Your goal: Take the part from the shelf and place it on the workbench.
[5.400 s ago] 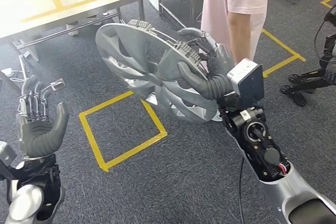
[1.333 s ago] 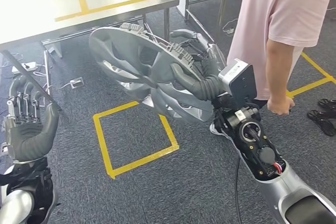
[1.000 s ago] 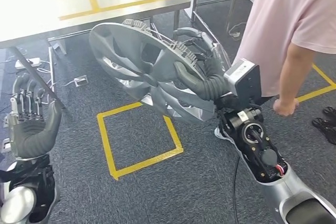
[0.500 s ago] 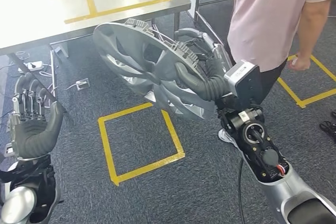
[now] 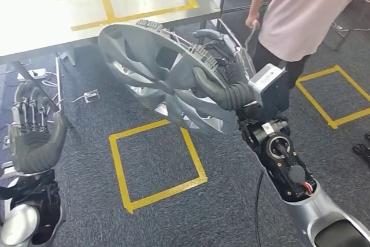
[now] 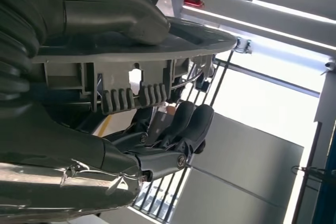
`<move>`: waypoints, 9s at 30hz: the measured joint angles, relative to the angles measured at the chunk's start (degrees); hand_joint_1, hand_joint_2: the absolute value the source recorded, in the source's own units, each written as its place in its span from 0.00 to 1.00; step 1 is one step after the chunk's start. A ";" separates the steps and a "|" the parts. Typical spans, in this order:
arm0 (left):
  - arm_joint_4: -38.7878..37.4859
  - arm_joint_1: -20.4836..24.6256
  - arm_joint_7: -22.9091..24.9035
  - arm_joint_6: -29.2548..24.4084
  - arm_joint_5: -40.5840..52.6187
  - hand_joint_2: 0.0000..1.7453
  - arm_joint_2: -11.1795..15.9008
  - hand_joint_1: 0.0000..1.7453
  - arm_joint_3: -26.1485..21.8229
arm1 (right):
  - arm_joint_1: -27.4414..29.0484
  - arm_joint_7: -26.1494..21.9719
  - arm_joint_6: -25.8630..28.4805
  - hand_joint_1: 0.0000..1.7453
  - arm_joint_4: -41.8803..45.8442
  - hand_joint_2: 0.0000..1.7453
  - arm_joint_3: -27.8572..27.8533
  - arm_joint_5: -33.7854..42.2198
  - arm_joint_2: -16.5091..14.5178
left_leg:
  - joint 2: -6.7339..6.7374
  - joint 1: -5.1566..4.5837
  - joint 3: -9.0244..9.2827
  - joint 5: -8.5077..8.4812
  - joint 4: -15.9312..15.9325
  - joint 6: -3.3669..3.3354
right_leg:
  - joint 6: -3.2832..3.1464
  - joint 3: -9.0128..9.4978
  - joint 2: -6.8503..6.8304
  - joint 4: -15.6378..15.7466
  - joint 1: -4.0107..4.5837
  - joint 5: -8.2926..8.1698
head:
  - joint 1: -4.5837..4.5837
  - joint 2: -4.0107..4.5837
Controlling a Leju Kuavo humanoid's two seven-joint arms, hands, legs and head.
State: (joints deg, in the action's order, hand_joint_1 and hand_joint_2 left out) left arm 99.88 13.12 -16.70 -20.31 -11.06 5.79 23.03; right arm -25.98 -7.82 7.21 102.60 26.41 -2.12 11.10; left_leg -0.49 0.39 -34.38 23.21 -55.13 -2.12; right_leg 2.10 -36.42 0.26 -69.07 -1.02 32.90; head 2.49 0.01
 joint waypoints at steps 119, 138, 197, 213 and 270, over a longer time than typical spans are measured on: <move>-2.49 3.00 -1.38 1.88 -0.09 1.00 -1.16 0.00 0.27 | -9.65 -5.68 -1.42 1.00 -15.35 1.00 0.29 -3.35 -0.74 | -0.07 -0.55 -0.65 -3.46 2.89 -0.15 | -1.05 4.46 0.11 6.59 0.82 -2.64 | -0.57 0.00; -3.73 3.58 -1.86 3.64 -0.31 1.00 -1.61 0.00 0.31 | -17.39 -9.58 -0.30 1.00 -25.27 1.00 0.86 -6.58 -2.07 | 0.01 -0.31 -9.68 4.38 -15.19 3.00 | -3.48 5.17 0.14 15.69 0.69 -9.32 | -0.68 -0.01; -12.12 9.28 -6.34 6.60 -3.41 1.00 -4.04 0.00 2.79 | -42.49 -19.46 1.38 1.00 -67.99 1.00 1.32 -14.29 -12.68 | 0.05 -0.48 -9.75 5.68 -16.52 3.00 | -3.21 1.48 0.45 16.38 0.87 -12.71 | -0.37 -0.01; -14.16 9.53 -7.81 6.36 -3.30 1.00 -4.37 0.00 2.81 | -42.87 -18.06 1.03 1.00 -74.61 1.00 1.93 -16.06 -14.25 | -0.38 -0.80 -5.79 -6.07 2.10 1.30 | -2.15 4.07 0.52 15.74 1.12 -8.60 | -0.13 -0.01; -17.20 9.79 -6.90 6.79 -4.76 0.00 -4.57 0.00 2.80 | -31.79 -16.52 -6.06 0.00 -80.71 0.00 8.58 -18.82 -18.57 | -0.21 -0.79 -4.21 -5.54 2.17 1.35 | -1.72 5.58 0.48 16.07 0.99 -8.03 | -0.54 -0.01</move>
State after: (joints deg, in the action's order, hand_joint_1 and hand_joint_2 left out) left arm 82.69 22.91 -23.60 -13.52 -15.82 1.21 25.82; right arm -57.77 -24.34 1.15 21.88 34.99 -20.94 -7.47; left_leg -0.69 -0.40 -38.59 17.66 -52.96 -0.77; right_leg 0.38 -30.84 0.75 -53.00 -0.03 24.87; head 1.95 0.00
